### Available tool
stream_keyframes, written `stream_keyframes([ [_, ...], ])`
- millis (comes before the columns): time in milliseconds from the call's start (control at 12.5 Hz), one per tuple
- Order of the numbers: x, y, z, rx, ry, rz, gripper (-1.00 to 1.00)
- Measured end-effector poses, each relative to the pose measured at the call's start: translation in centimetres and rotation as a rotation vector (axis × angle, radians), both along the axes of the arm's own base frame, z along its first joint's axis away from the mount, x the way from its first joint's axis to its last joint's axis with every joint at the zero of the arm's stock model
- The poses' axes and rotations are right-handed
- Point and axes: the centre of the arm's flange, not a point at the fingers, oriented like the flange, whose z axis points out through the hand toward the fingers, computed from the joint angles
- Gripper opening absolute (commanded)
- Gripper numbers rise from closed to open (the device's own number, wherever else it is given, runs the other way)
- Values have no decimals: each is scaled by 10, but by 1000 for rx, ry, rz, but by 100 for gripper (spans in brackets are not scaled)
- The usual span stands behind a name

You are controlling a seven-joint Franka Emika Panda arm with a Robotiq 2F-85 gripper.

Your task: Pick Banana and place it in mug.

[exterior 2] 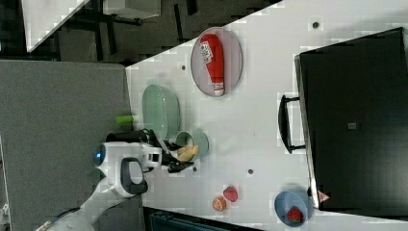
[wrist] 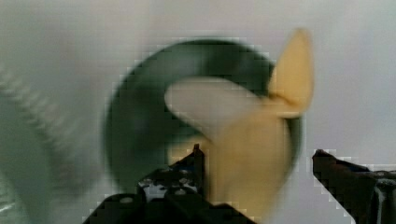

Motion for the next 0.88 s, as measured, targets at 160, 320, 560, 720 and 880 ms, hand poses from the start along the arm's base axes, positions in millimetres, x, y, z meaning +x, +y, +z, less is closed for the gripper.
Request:
stream_keyframes([
  [160,-7,-7,-11,-14,36,-7,100],
  [320,1,-5,-1,1,-7,-20,100],
  [560,15,-11,65,-2,-100,-33,100],
  [720,34,-24,135,-11,-163,-35,100],
  [880,55,-51,212,-7,-195,-81,100],
])
